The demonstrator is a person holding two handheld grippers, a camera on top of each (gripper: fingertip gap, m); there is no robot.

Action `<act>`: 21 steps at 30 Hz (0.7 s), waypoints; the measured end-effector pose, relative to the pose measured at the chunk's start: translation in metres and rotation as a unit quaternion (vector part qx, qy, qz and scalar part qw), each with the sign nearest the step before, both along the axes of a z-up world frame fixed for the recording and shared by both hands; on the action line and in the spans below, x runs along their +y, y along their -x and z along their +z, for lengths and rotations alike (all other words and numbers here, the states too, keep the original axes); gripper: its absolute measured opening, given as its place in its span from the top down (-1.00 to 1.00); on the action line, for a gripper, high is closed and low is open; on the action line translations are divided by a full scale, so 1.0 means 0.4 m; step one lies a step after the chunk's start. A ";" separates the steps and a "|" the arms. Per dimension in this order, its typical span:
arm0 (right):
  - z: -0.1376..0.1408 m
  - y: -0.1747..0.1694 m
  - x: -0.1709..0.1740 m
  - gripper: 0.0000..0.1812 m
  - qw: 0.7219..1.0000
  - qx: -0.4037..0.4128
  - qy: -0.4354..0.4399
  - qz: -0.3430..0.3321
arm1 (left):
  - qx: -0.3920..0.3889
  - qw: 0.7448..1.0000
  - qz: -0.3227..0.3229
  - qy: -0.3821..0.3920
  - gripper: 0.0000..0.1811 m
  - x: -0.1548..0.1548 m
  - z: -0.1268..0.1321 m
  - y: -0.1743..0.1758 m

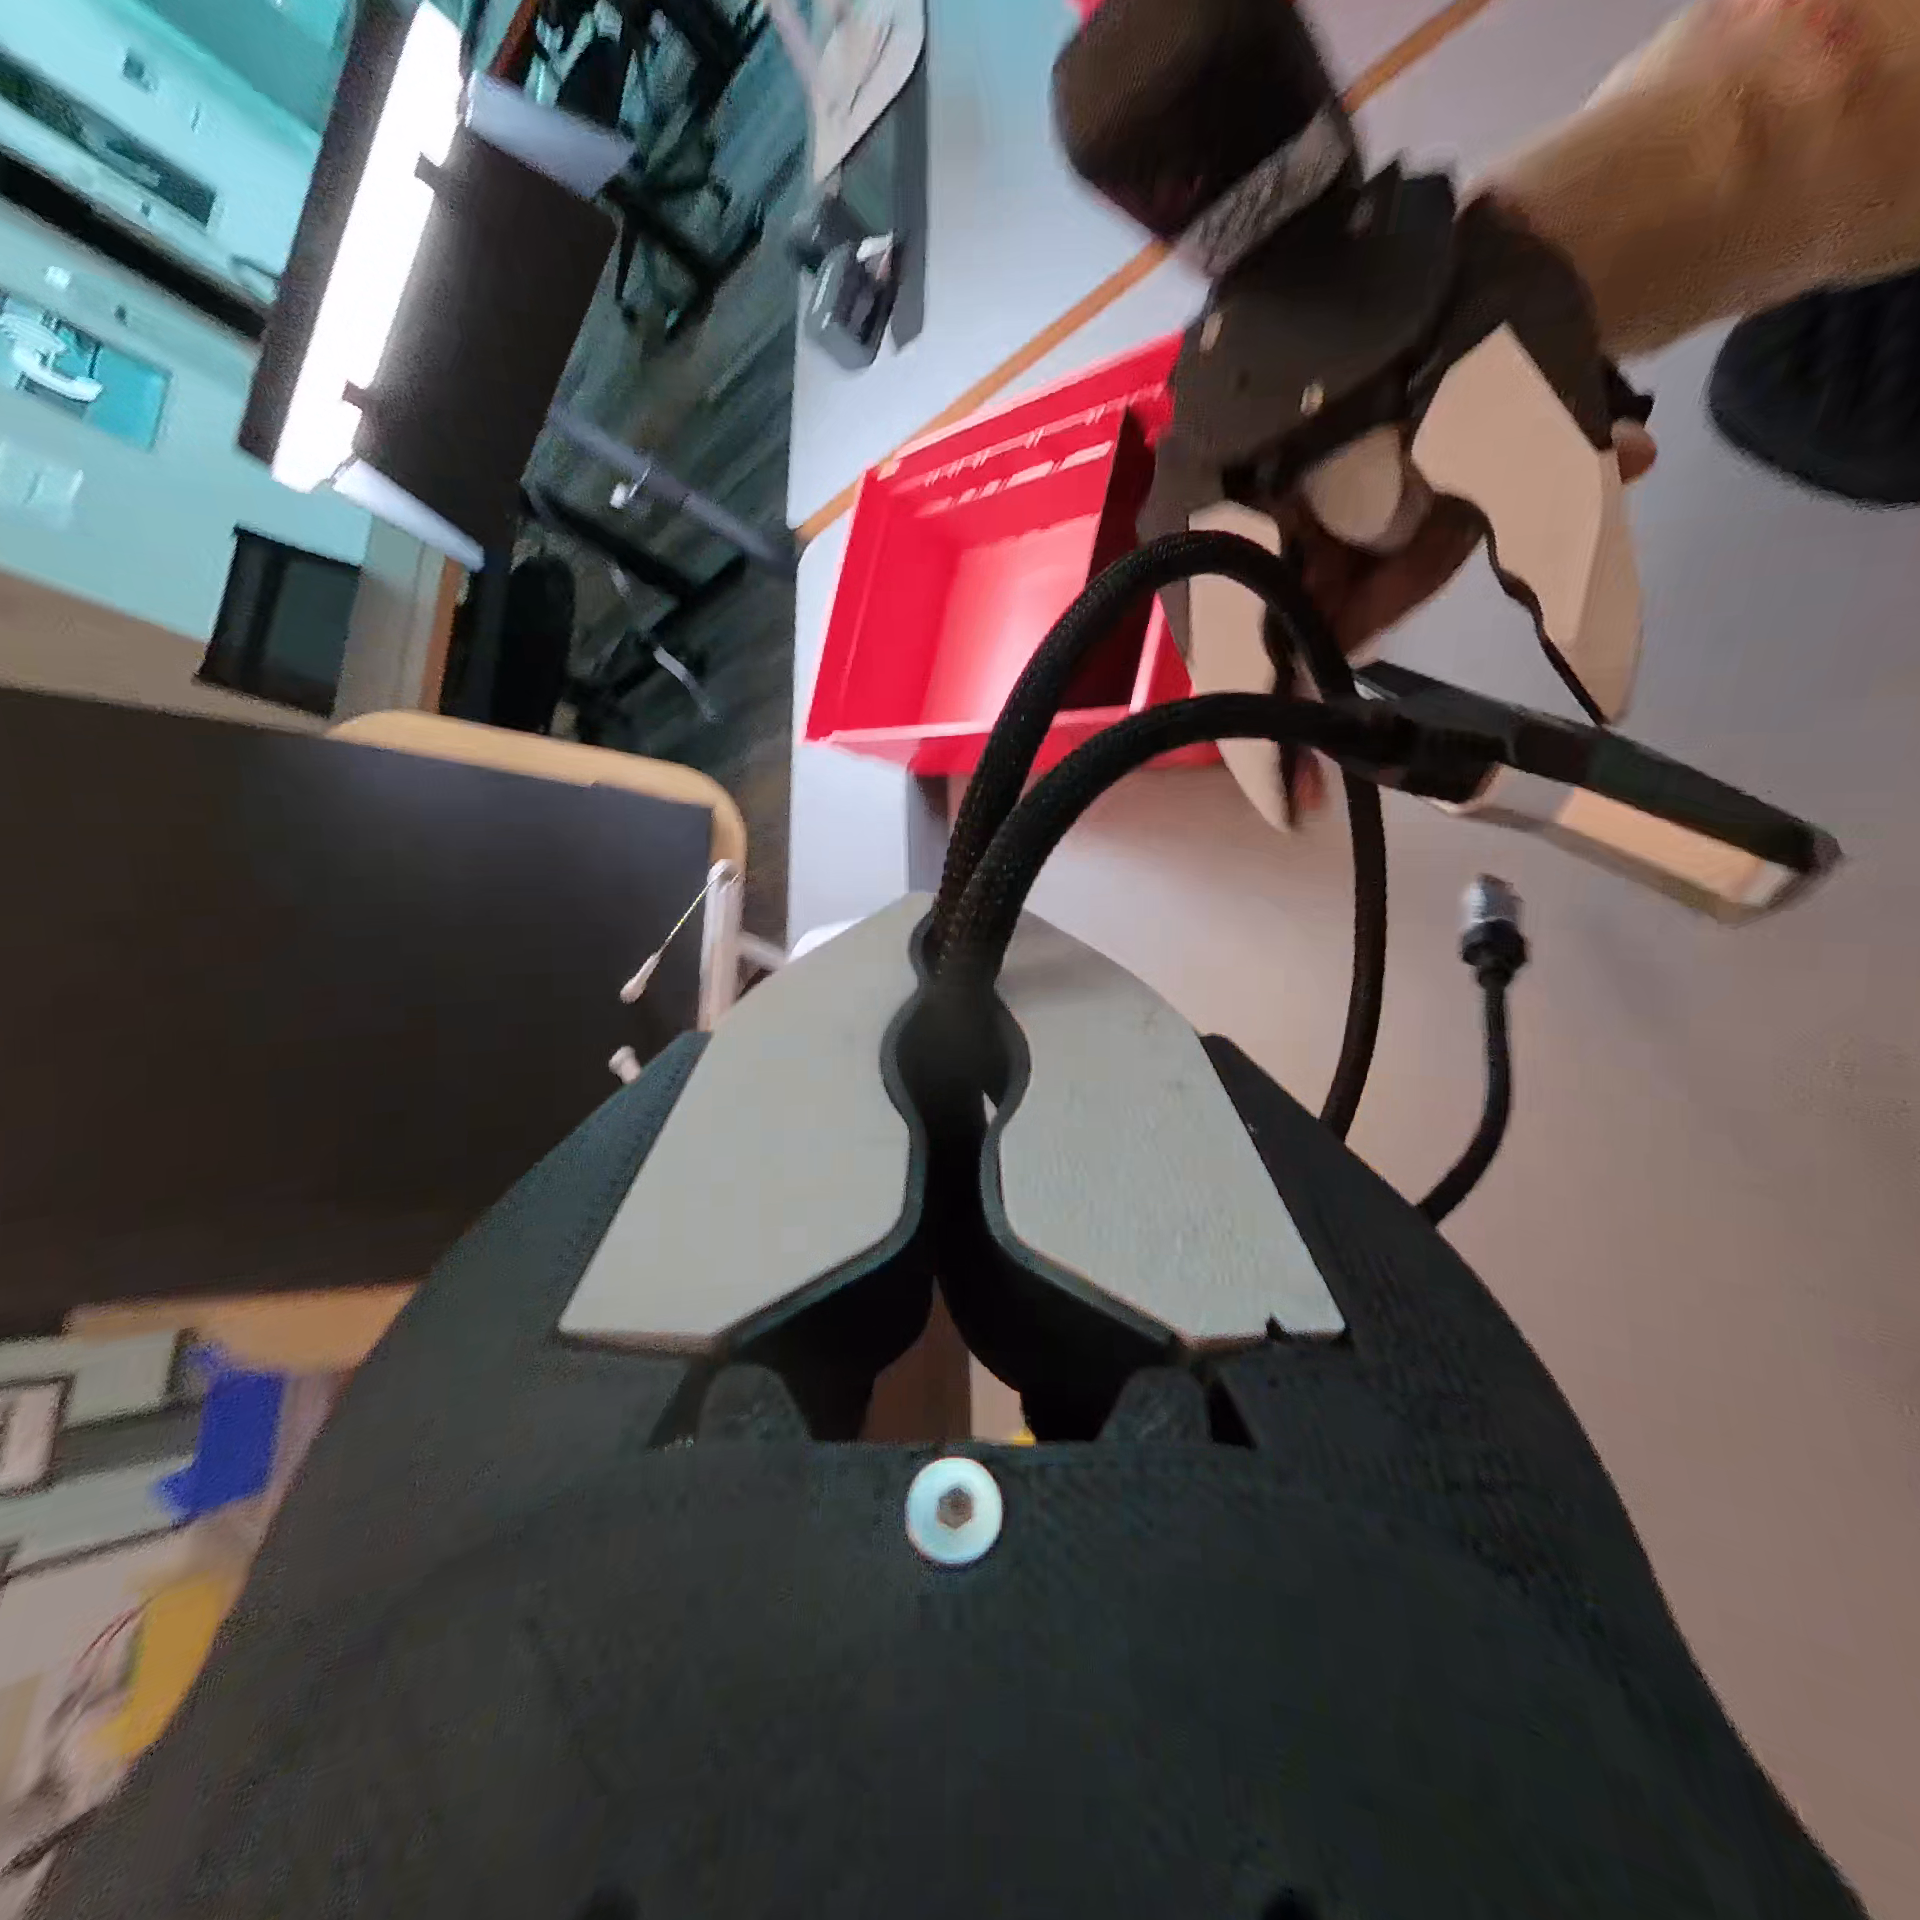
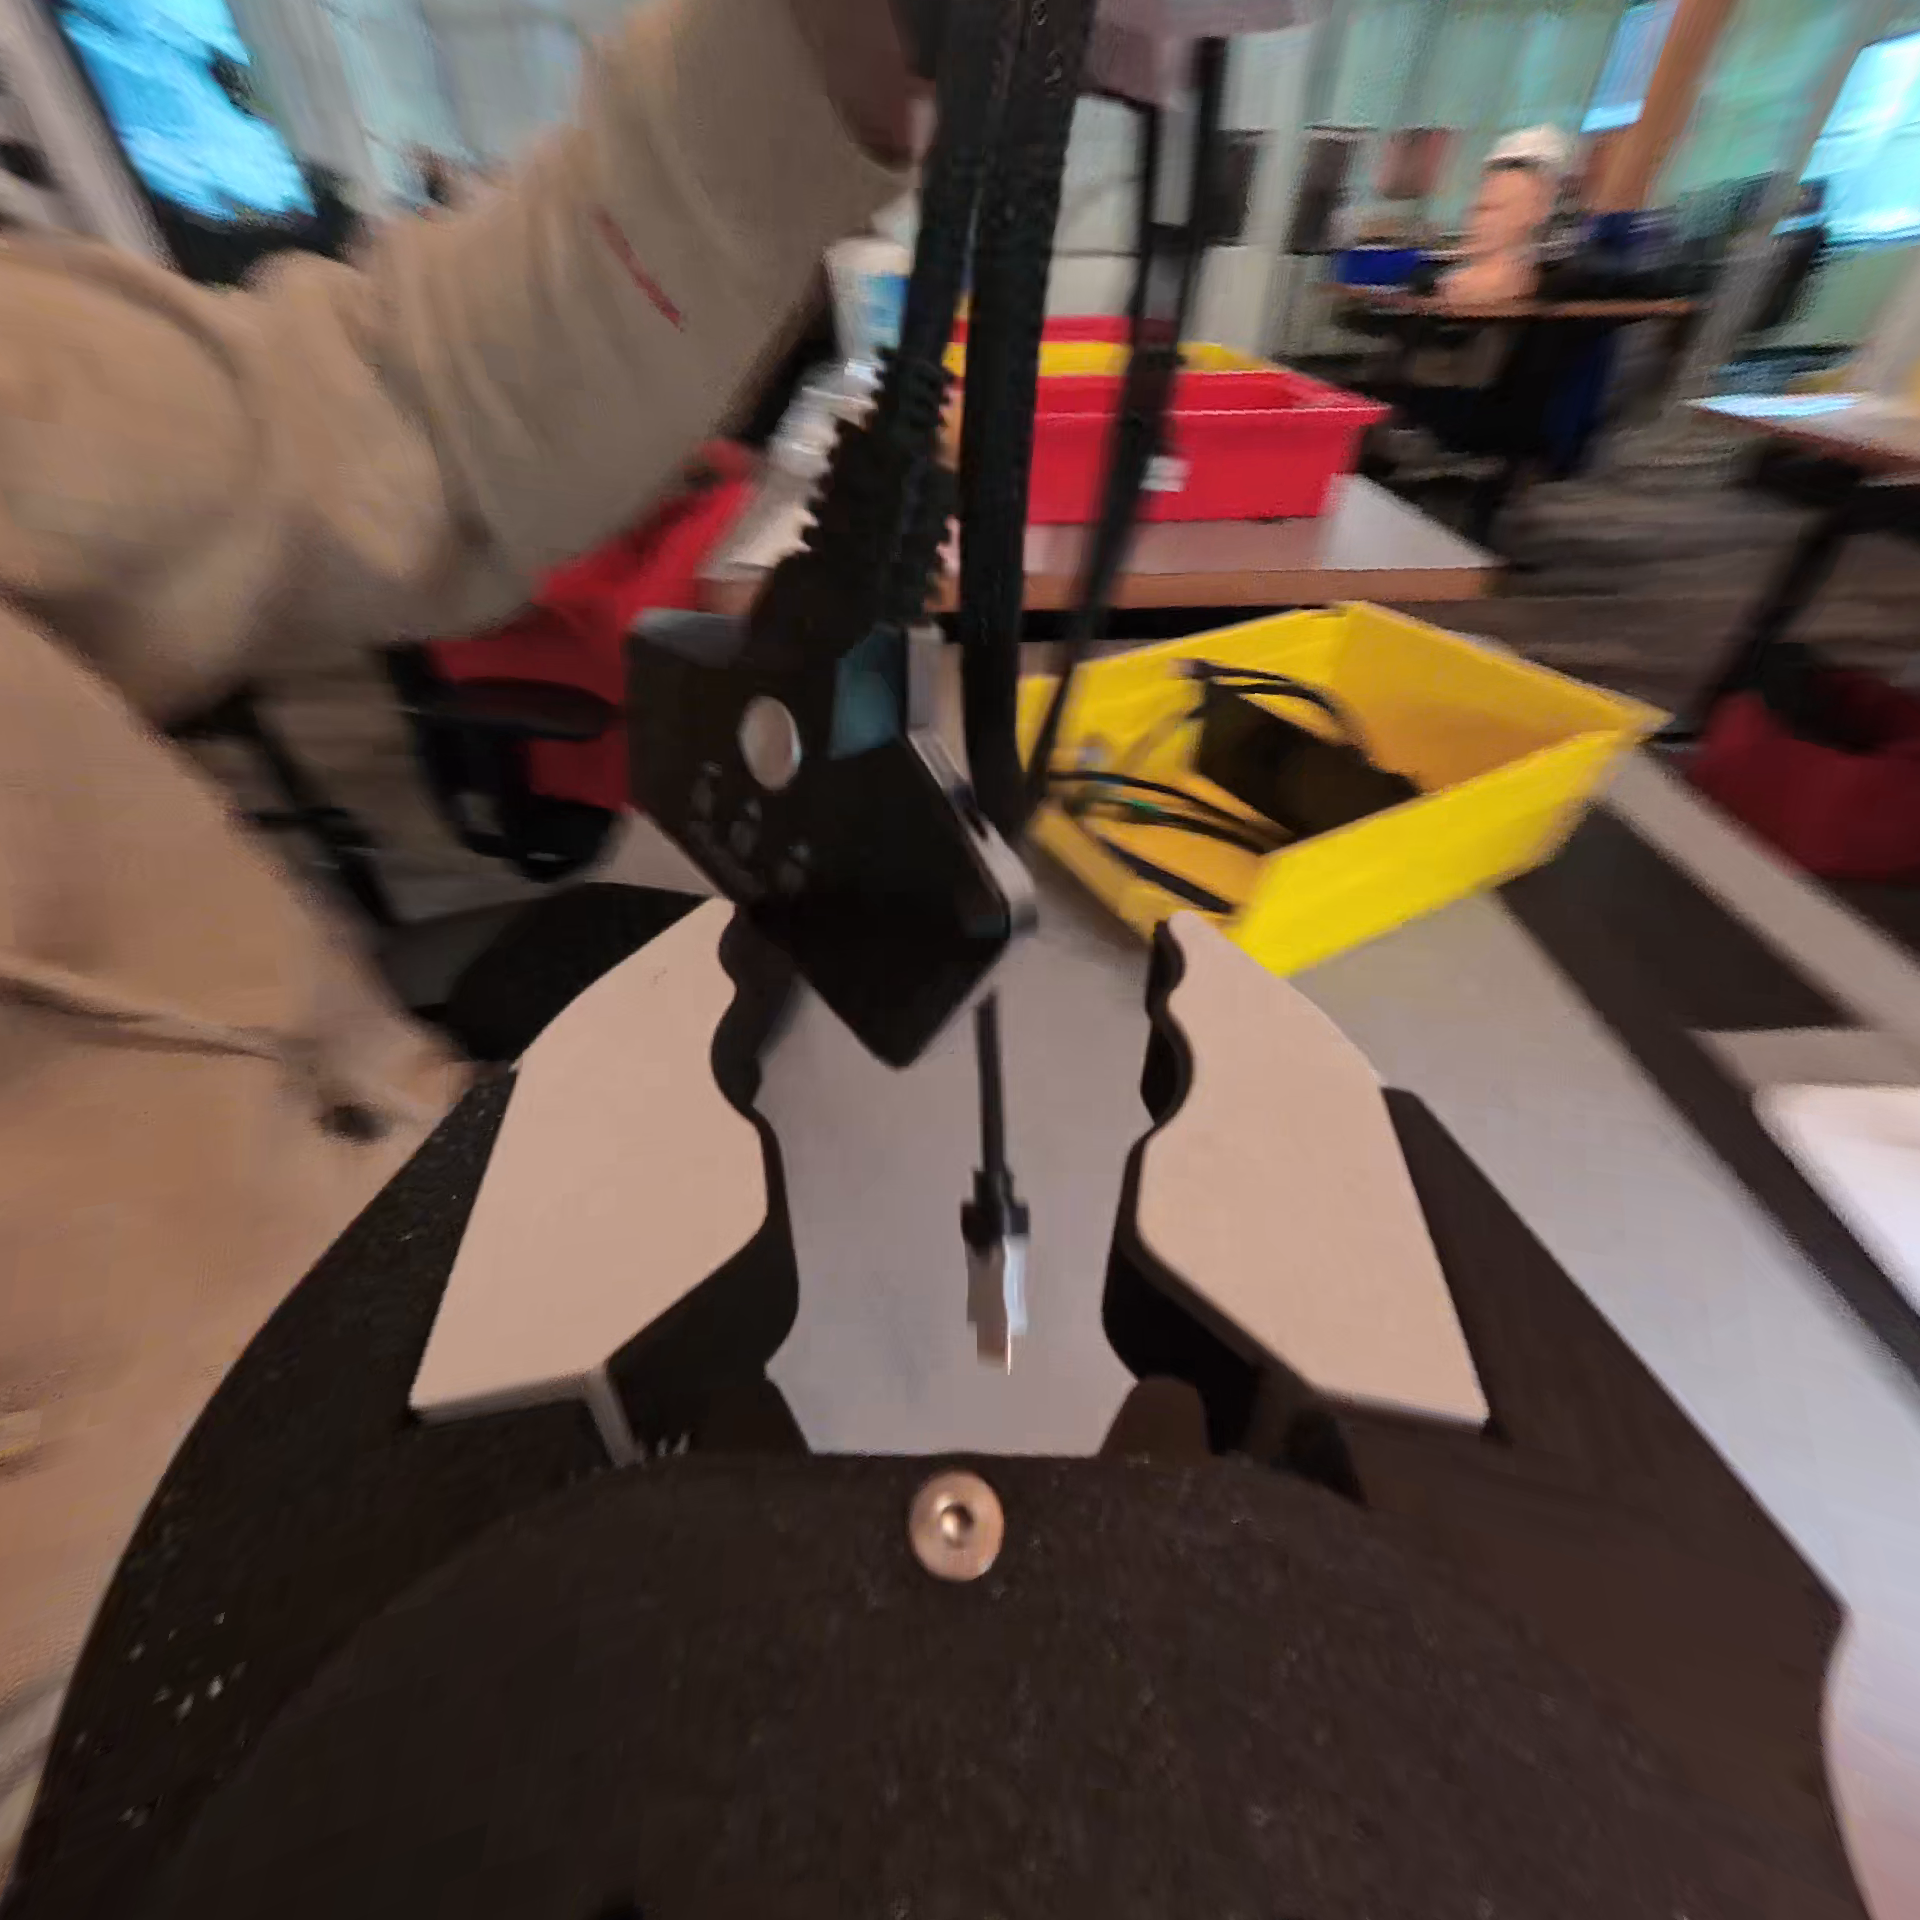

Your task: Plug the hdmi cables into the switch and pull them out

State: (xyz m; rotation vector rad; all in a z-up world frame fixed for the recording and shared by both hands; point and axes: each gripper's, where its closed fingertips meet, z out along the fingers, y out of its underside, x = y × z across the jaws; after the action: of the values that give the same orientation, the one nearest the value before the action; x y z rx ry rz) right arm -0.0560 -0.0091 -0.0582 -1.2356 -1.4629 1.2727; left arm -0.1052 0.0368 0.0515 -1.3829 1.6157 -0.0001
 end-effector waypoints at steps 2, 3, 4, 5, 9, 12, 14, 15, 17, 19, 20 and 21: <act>-0.011 -0.008 -0.078 0.49 0.993 0.019 0.047 0.103 | -0.018 1.000 -0.020 0.017 0.96 0.006 -0.036 -0.047; -0.017 -0.011 -0.104 0.55 0.989 0.021 0.056 0.137 | -0.024 0.999 -0.021 0.023 0.95 0.019 -0.053 -0.063; -0.018 -0.014 -0.121 0.59 0.984 0.026 0.068 0.161 | -0.035 0.999 -0.016 0.029 0.94 0.037 -0.067 -0.074; -0.017 -0.013 -0.128 0.62 0.981 0.031 0.084 0.173 | -0.049 0.998 -0.004 0.038 0.93 0.060 -0.080 -0.081; -0.003 -0.005 -0.099 0.73 0.967 0.078 0.163 0.178 | -0.083 0.986 0.120 0.077 0.78 0.191 -0.159 -0.047; -0.017 -0.001 -0.050 0.73 0.965 0.092 0.195 0.152 | -0.130 0.971 0.170 0.107 0.59 0.227 -0.198 -0.014; -0.019 -0.007 -0.018 0.74 0.965 0.103 0.203 0.132 | -0.173 0.959 0.196 0.109 0.55 0.230 -0.201 0.016; -0.012 -0.013 -0.003 0.74 0.964 0.115 0.206 0.123 | -0.201 0.952 0.204 0.105 0.56 0.227 -0.197 0.032; 0.010 -0.027 0.028 0.74 0.962 0.144 0.210 0.102 | -0.270 0.935 0.204 0.111 0.57 0.208 -0.185 0.056; 0.030 -0.042 0.063 0.74 0.960 0.171 0.212 0.071 | -0.346 0.910 0.173 0.150 0.59 0.172 -0.180 0.057; 0.040 -0.049 0.079 0.74 0.957 0.187 0.215 0.057 | -0.385 0.893 0.144 0.183 0.60 0.148 -0.178 0.047; 0.049 -0.056 0.097 0.74 0.954 0.204 0.218 0.040 | -0.416 0.876 0.108 0.220 0.60 0.121 -0.179 0.030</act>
State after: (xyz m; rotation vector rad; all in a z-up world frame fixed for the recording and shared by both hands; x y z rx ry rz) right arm -0.0334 0.0297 -0.0384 -1.0980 -0.9688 1.8484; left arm -0.1170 0.0850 -0.0199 -1.5834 0.7434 -0.7719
